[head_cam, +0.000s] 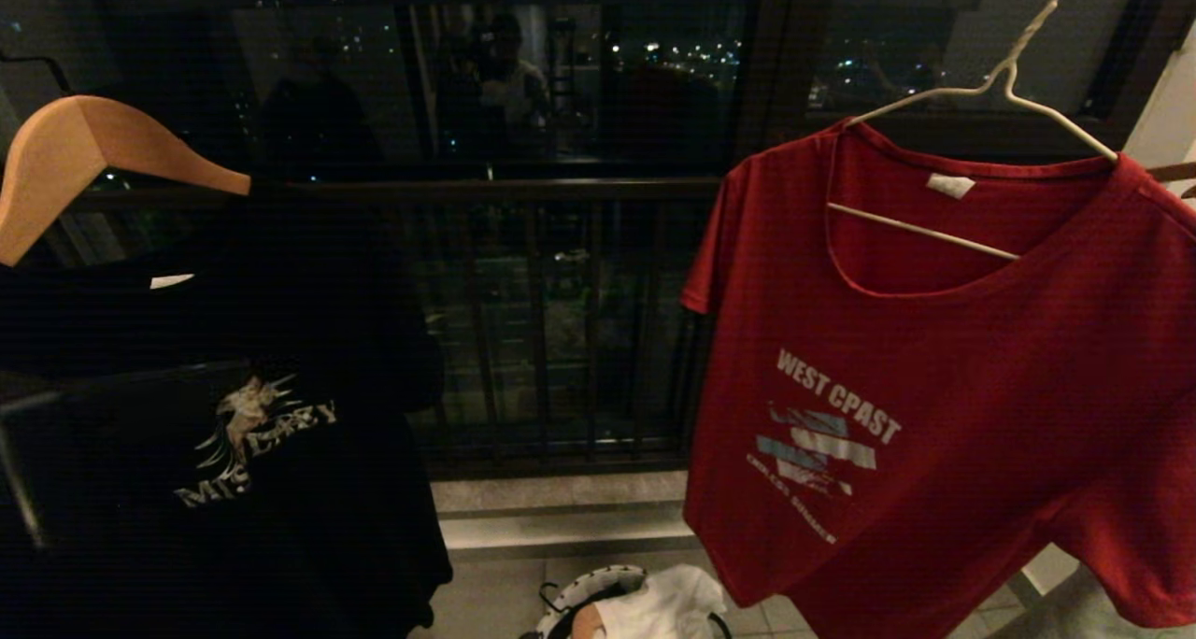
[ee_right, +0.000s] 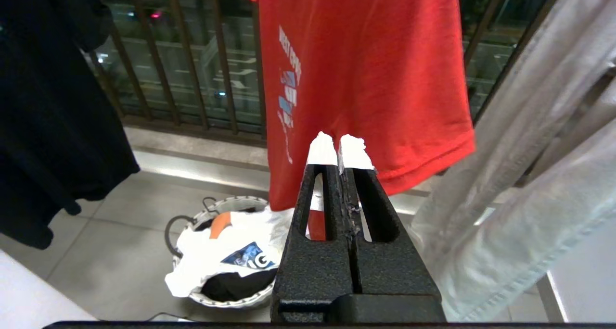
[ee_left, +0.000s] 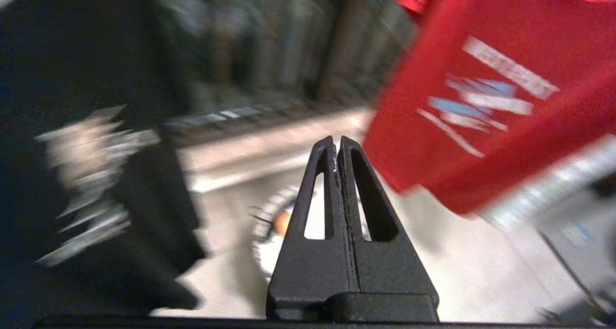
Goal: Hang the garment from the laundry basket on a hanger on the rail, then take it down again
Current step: Take the clothes off the clothes rack
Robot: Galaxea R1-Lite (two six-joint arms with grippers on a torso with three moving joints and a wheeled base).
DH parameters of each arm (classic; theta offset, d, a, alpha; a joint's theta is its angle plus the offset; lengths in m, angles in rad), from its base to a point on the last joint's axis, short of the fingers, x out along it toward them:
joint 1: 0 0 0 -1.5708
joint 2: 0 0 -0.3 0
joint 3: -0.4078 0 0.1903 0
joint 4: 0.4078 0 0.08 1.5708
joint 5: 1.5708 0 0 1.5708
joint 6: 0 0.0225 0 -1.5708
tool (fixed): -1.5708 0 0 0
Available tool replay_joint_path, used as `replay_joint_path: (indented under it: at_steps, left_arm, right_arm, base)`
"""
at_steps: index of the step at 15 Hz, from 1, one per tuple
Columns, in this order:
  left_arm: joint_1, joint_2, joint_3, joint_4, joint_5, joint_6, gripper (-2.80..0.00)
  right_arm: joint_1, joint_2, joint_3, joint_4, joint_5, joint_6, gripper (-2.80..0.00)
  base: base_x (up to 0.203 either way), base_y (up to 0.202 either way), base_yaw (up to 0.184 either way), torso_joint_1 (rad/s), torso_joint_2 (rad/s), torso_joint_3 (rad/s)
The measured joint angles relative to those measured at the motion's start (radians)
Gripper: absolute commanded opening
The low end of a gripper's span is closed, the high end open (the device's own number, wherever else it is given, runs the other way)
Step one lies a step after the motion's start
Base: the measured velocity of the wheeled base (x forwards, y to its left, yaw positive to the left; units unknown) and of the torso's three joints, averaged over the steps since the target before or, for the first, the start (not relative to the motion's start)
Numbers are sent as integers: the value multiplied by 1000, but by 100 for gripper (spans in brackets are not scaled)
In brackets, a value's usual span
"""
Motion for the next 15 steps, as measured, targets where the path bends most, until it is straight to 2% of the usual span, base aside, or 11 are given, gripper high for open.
replay_joint_path:
  at_steps: [2, 6, 8, 11, 15]
  left_arm:
    - [84, -135, 58, 30, 7, 32, -280]
    - [344, -321, 91, 89, 110, 62, -280]
    - [454, -407, 92, 163, 131, 112, -280]
    - [518, -547, 142, 251, 92, 172, -280]
    - [535, -685, 291, 263, 37, 188, -280]
  right_arm:
    - [-29, 0, -4, -2, -1, 2, -280]
    - [-131, 13, -38, -55, -6, 2, -280]
    - [-172, 18, -46, -54, -5, 4, -280]
    - [-184, 9, -46, -34, -24, 10, -280]
    - [-201, 4, -32, 14, -120, 15, -280]
  base:
    - [0, 0, 0, 0, 0, 0]
    - [0, 0, 0, 0, 0, 0]
    - [0, 0, 0, 0, 0, 0]
    - [0, 0, 0, 0, 0, 0]
    - [0, 0, 0, 0, 0, 0]
